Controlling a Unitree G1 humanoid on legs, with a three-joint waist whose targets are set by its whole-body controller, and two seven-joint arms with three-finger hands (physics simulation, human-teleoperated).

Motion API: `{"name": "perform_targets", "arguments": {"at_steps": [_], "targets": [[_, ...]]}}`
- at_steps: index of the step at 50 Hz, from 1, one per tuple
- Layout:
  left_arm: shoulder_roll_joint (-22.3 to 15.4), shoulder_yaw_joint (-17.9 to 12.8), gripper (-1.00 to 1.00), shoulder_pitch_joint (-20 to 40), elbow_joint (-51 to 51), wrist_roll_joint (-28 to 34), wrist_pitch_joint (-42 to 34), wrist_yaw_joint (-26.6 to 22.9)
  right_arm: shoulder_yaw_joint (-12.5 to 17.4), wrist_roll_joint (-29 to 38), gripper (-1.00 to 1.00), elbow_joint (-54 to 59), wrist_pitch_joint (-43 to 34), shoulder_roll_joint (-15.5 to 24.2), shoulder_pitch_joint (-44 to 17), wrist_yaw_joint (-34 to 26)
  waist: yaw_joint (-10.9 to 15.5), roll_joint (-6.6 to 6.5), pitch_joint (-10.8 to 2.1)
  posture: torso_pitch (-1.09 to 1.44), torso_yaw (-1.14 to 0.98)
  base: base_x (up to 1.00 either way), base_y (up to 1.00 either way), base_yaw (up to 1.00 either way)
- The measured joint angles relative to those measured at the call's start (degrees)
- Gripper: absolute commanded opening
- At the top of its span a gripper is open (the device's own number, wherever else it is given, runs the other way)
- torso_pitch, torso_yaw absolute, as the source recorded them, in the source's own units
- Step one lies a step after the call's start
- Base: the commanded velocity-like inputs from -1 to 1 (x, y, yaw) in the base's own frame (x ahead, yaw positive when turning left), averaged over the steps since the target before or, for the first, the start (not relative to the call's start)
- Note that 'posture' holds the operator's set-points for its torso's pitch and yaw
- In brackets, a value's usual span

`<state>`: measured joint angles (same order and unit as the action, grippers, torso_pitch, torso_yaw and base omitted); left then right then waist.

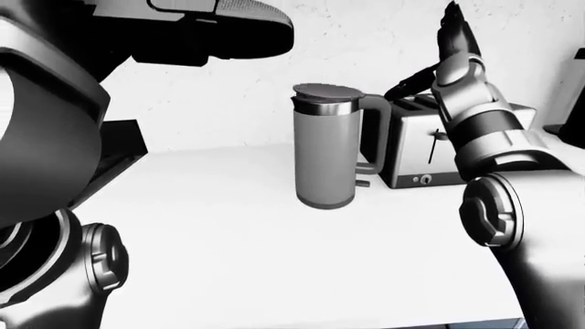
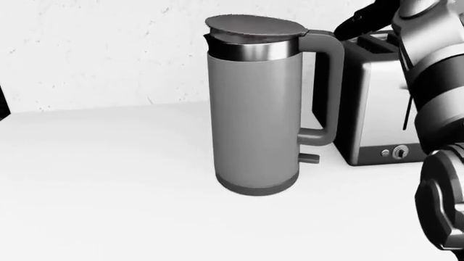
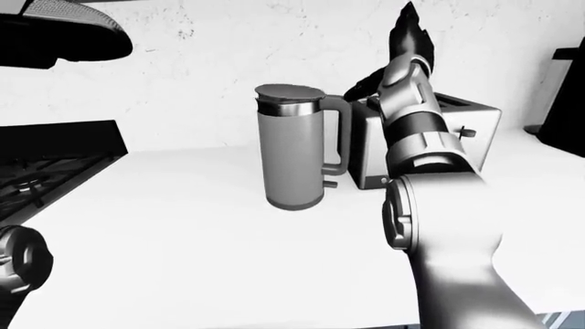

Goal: Press the button to open the lid of the electric kettle.

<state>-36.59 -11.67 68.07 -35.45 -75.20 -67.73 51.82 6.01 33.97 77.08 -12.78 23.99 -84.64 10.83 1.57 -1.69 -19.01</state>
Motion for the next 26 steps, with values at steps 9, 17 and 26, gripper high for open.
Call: {"name": "perform_targets", "arguments": {"at_steps": [9, 17, 26], "targets": [[0.52, 0.0, 1.0, 0.02, -0.22, 0.59, -0.36, -0.35, 0.06, -0.04, 1.0, -0.03, 0.32, -0.23, 0.78, 0.25, -0.05, 0.08, -0.13, -0.58, 0.0, 0.0, 0.0, 0.0], [0.56, -0.04, 1.0, -0.02, -0.48, 0.96, -0.66, -0.53, -0.03, 0.0, 1.0, 0.17, 0.21, -0.35, 1.06, 0.03, -0.08, 0.06, -0.08, -0.58, 0.0, 0.0, 0.0, 0.0], [0.72, -0.21, 1.0, 0.17, -0.58, 0.9, -1.09, -0.41, 0.07, -0.04, 1.0, 0.05, -0.22, 0.75, 0.67, -0.49, 0.08, 0.14, 0.12, -0.58, 0.0, 0.0, 0.0, 0.0]]}}
